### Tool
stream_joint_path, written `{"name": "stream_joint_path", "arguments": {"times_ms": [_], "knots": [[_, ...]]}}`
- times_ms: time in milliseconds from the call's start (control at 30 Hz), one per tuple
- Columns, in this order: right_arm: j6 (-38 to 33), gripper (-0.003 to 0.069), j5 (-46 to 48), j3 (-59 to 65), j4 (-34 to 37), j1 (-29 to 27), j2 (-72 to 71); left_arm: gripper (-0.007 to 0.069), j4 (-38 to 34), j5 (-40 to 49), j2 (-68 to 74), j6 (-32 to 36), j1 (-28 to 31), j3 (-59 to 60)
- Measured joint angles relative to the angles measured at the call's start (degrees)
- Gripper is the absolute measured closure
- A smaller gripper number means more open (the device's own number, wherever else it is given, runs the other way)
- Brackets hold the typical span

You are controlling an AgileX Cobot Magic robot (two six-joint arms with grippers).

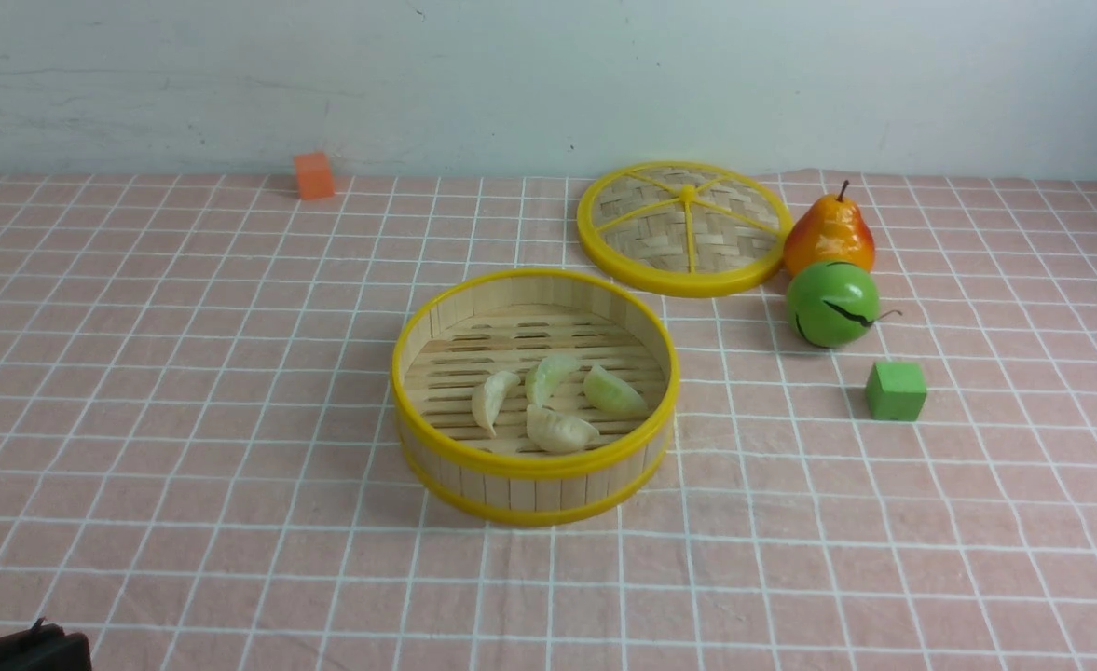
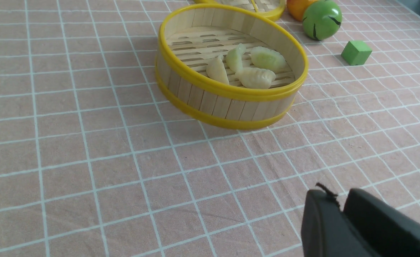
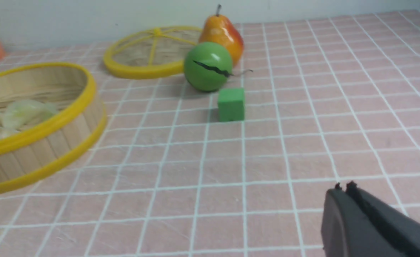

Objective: Put the dumplings into the steamer on the table with the pink tablecloth.

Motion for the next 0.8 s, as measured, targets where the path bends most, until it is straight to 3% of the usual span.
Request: {"name": "stream_joint_path", "arguments": {"times_ms": [200, 800], "knots": [[0.33, 0.068, 3.65, 3.0, -0.07, -2.37, -1.84, 0.0533, 0.0, 0.0, 0.0, 0.0, 0.0, 0.0], [0.33, 0.0677, 4.32, 3.0, -0.03, -2.42, -1.84, 0.0515, 0.0, 0.0, -0.07, 0.0, 0.0, 0.0]]}}
